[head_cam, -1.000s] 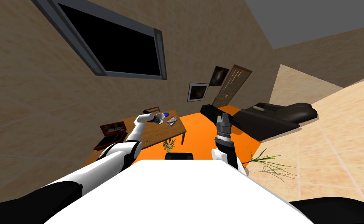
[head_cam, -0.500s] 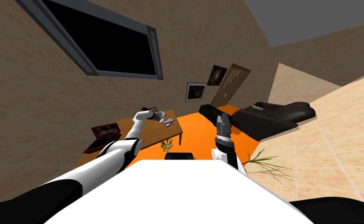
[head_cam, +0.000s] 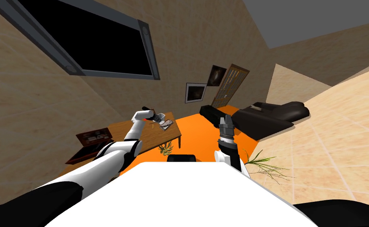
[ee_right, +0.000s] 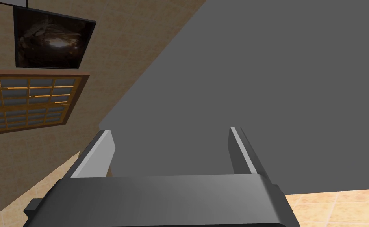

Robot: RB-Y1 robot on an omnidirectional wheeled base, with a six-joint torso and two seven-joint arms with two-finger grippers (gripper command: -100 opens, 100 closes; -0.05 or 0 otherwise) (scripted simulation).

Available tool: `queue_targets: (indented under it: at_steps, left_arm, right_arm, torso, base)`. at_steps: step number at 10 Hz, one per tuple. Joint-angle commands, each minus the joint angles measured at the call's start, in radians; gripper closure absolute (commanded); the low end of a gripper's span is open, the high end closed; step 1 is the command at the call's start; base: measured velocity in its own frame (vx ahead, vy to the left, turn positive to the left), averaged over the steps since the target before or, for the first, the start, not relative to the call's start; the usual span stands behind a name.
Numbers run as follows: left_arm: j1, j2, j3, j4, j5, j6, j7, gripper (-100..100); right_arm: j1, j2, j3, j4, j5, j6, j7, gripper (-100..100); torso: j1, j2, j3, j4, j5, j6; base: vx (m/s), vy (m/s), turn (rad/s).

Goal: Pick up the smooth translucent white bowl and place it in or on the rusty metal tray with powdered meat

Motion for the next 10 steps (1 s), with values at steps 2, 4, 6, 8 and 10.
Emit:
queue_targets:
  at_steps: [2,4,6,8,10]
  left_arm:
    - [0.002,0.020,-0.002,-0.005,-0.020,0.047,-0.008,100]
    - [0.009,0.034,-0.003,-0.013,-0.036,0.086,-0.014,100]
    - [0.017,0.048,-0.004,-0.020,-0.052,0.123,-0.021,100]
    - [0.027,0.065,-0.006,-0.028,-0.074,0.171,-0.032,100]
    - [0.037,0.079,-0.007,-0.033,-0.092,0.207,-0.043,100]
  right_arm:
    - [0.000,0.000,0.000,0.000,0.000,0.000,0.000,0]
    - [0.000,0.000,0.000,0.000,0.000,0.000,0.000,0]
    - [0.000,0.000,0.000,0.000,0.000,0.000,0.000,0]
    - [0.000,0.000,0.000,0.000,0.000,0.000,0.000,0]
    - [0.000,0.000,0.000,0.000,0.000,0.000,0.000,0]
  torso:
    - [0.000,0.000,0.000,0.000,0.000,0.000]
    - [0.000,0.000,0.000,0.001,-0.001,0.001]
    - [0.001,0.001,0.001,0.001,-0.001,0.001]
    - [-0.002,0.001,0.002,0.002,-0.002,0.001]
    - [-0.002,0.001,0.002,0.002,-0.003,0.002]
  base:
    - [0.072,-0.079,-0.094]
    - [0.076,-0.068,-0.103]
    - [0.084,-0.049,-0.087]
    - [0.089,-0.073,-0.111]
    - [0.087,-0.050,-0.098]
